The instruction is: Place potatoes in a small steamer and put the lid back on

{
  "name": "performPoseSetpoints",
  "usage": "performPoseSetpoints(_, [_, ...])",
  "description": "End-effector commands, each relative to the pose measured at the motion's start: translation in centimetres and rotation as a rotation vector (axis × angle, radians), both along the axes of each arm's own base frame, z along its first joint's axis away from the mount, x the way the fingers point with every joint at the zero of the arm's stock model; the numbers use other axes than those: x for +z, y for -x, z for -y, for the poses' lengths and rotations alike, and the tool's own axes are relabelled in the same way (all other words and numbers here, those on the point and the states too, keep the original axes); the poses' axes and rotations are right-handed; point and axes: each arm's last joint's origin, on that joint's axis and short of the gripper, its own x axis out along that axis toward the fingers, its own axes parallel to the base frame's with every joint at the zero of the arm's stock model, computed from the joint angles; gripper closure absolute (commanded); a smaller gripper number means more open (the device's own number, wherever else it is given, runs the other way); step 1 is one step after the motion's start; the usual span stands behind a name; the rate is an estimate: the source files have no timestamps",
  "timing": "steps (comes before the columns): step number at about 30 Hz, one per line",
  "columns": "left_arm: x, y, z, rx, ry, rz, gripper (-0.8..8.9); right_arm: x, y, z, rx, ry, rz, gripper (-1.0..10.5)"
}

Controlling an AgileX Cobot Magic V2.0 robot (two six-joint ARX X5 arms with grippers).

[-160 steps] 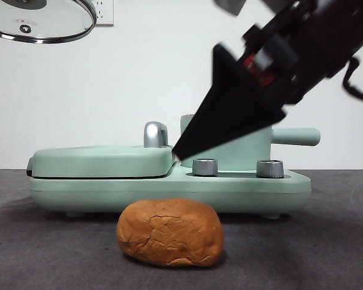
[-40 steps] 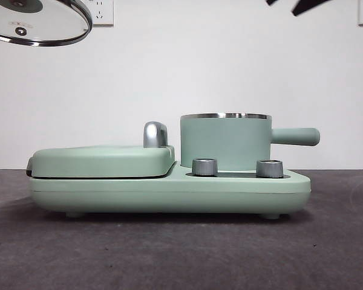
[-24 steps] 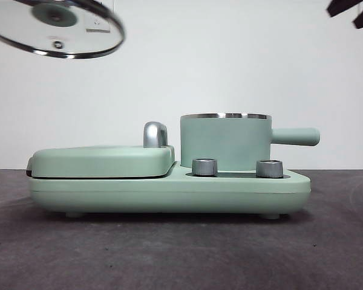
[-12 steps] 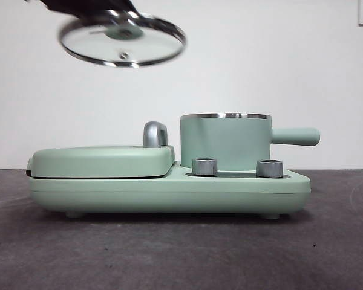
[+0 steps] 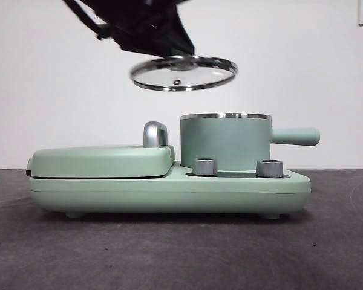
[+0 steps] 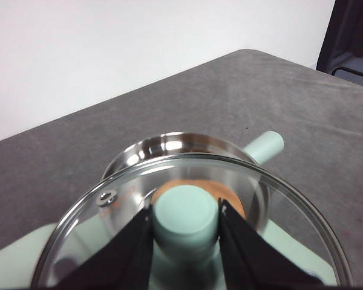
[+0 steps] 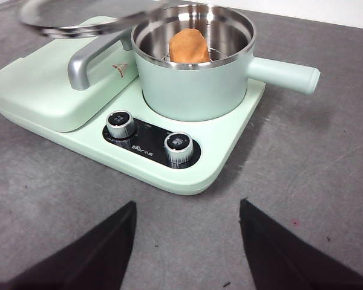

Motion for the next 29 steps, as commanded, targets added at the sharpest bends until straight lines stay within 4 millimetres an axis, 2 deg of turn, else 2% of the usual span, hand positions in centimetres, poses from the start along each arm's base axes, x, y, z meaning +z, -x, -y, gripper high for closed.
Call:
performPoseSetpoints(1, [1.2,-1.3,1.8,-0.016,0.033,0.054,8.01,0.2,0.0,0.0,-0.001,-0.010,0.005,6.8])
performPoseSetpoints(6, [1.2,-3.6,3.6,-0.022,0.019,0.071,8.01,0.2,0.0,0.0,-0.001,-0.010,0.005,6.8])
performPoseSetpoints(13, [0.1,-6.0,5.7,-0.041,-0.024,0.091,8.01,0.2,0.0,0.0,-0.002,-0.010,0.005,6.8])
performPoseSetpoints(22, [-1.9,-7.3,6.7,-0.046,-0.007,0.111,8.01,0.1,0.0,0.0,-0.020,-0.003,0.008,6.8])
performPoseSetpoints(29, [-2.5,-7.5,6.9,-0.047,-0.013,0.104,8.01,0.1,0.0,0.0,-0.035,0.003,0.010,6.8])
